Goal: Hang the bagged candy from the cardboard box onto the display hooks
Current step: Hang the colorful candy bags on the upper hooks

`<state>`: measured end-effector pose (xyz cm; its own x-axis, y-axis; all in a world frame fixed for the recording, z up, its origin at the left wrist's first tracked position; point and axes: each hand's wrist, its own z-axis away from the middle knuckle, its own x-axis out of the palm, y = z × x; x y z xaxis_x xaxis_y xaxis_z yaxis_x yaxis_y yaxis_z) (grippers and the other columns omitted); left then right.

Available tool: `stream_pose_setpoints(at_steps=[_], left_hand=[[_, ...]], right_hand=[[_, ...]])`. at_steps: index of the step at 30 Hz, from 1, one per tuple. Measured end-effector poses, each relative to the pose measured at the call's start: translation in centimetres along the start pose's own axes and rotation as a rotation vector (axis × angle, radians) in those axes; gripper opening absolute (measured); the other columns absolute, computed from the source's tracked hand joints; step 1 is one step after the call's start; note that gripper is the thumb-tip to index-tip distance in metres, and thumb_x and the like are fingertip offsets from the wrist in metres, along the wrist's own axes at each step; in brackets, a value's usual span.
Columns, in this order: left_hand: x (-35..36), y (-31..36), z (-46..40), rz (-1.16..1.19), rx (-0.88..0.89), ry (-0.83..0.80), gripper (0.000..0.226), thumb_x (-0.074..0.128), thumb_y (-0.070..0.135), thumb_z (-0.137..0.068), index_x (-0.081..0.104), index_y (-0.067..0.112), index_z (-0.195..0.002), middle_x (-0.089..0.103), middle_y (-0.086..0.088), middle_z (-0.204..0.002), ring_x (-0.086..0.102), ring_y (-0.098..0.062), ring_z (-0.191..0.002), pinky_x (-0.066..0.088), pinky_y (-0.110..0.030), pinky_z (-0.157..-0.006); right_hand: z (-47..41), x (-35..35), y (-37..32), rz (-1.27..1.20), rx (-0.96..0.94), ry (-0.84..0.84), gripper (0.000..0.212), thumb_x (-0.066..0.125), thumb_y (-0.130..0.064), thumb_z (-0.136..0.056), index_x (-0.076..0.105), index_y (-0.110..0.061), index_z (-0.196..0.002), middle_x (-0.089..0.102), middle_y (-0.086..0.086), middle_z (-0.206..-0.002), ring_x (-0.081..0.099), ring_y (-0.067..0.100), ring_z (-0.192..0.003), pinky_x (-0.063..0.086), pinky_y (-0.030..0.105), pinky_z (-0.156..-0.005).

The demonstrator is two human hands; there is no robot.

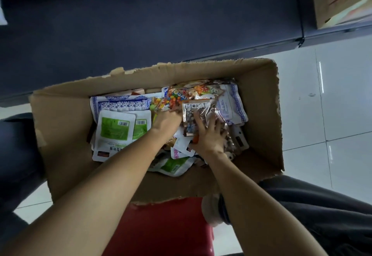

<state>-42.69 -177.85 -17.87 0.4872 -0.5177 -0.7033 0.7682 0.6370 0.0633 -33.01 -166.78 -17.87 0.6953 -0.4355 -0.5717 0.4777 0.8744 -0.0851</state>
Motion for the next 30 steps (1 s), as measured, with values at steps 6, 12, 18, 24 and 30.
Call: stream_pose_setpoints(at_steps=[6, 12, 18, 24, 30], left_hand=[[2.2, -0.3, 1.8, 0.987, -0.315, 0.071, 0.048, 0.054, 0.035, -0.094, 0.044, 0.019, -0.139, 0.064, -0.003, -0.109, 0.057, -0.012, -0.063, 0.041, -0.021, -0.053], [0.5, 1.3, 0.3, 1.067, -0.452, 0.161, 0.075, 0.073, 0.028, -0.082, 0.029, 0.011, -0.141, 0.061, -0.008, -0.122, 0.061, -0.028, -0.104, 0.043, -0.029, -0.073], [0.5, 0.5, 0.8, 0.977, -0.335, 0.157, 0.063, 0.072, 0.013, -0.082, 0.039, 0.024, -0.135, 0.063, -0.007, -0.120, 0.063, -0.023, -0.089, 0.050, -0.033, -0.067], [1.6, 1.0, 3.2, 0.979, -0.309, -0.027, 0.084, 0.075, 0.038, -0.079, 0.028, 0.016, -0.145, 0.042, -0.008, -0.146, 0.046, -0.029, -0.127, 0.042, -0.035, -0.094], [0.6, 0.8, 5.7, 1.090, -0.398, 0.143, 0.069, 0.066, 0.029, -0.088, 0.030, 0.014, -0.145, 0.048, -0.006, -0.142, 0.050, -0.026, -0.124, 0.043, -0.033, -0.091]], right_hand=[[1.5, 1.0, 1.1, -0.514, -0.110, 0.112, 0.051, 0.040, -0.047, -0.097, 0.027, -0.043, -0.146, 0.012, 0.003, -0.158, 0.015, 0.032, -0.143, 0.022, 0.049, -0.115], [1.5, -0.6, 3.8, -0.592, 0.060, 0.025, 0.082, 0.057, 0.005, -0.087, 0.016, -0.027, -0.151, -0.003, 0.000, -0.159, 0.003, 0.026, -0.147, 0.023, 0.043, -0.116], [1.9, -1.0, 4.5, -0.394, 0.220, -0.074, 0.118, 0.077, -0.037, -0.076, -0.014, -0.027, -0.151, -0.007, 0.012, -0.159, 0.026, 0.038, -0.140, 0.037, 0.047, -0.103], [2.2, 1.5, 1.7, -0.539, 0.333, 0.058, 0.097, 0.079, -0.044, -0.071, 0.020, -0.012, -0.141, 0.054, 0.015, -0.132, 0.047, 0.036, -0.125, 0.042, 0.045, -0.099], [5.3, 0.6, 0.3, -0.494, 0.345, 0.386, 0.056, 0.069, -0.025, -0.085, 0.041, -0.013, -0.132, 0.060, 0.013, -0.124, 0.051, 0.034, -0.119, 0.040, 0.043, -0.099]])
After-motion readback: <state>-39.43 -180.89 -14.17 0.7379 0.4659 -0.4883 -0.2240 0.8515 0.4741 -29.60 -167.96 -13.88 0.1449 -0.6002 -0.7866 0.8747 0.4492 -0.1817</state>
